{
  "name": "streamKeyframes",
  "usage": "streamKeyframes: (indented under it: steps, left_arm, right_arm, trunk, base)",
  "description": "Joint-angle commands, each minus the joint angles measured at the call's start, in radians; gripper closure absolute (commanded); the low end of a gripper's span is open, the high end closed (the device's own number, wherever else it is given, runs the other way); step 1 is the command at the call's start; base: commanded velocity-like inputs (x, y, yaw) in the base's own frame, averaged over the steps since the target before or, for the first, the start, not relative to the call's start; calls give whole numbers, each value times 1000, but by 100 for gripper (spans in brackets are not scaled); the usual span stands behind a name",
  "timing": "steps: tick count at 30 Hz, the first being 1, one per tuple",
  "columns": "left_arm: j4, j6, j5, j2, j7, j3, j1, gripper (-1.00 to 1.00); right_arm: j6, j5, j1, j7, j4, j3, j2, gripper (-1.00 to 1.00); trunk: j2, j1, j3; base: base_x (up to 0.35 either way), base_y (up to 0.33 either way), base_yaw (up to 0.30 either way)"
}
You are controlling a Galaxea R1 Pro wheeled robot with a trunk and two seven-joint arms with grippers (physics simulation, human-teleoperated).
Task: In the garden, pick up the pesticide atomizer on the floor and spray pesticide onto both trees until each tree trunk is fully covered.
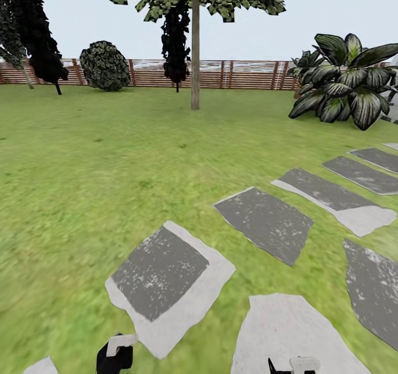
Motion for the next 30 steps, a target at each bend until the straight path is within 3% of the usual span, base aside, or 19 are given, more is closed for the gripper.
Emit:
streamKeyframes:
  steps: [1, 30]
  left_arm:
    - [0, 0, 0, 0, 0, 0, 0, 100]
    - [0, 0, 0, 2, 0, 1, 0, 100]
  right_arm:
    - [0, 0, 0, 0, 0, 0, 0, -100]
    - [1, 0, 0, 0, 0, 0, 0, -100]
  trunk:
    - [0, 0, 0]
    - [0, 0, 0]
  base:
    - [341, 0, 0]
    - [341, 0, 0]
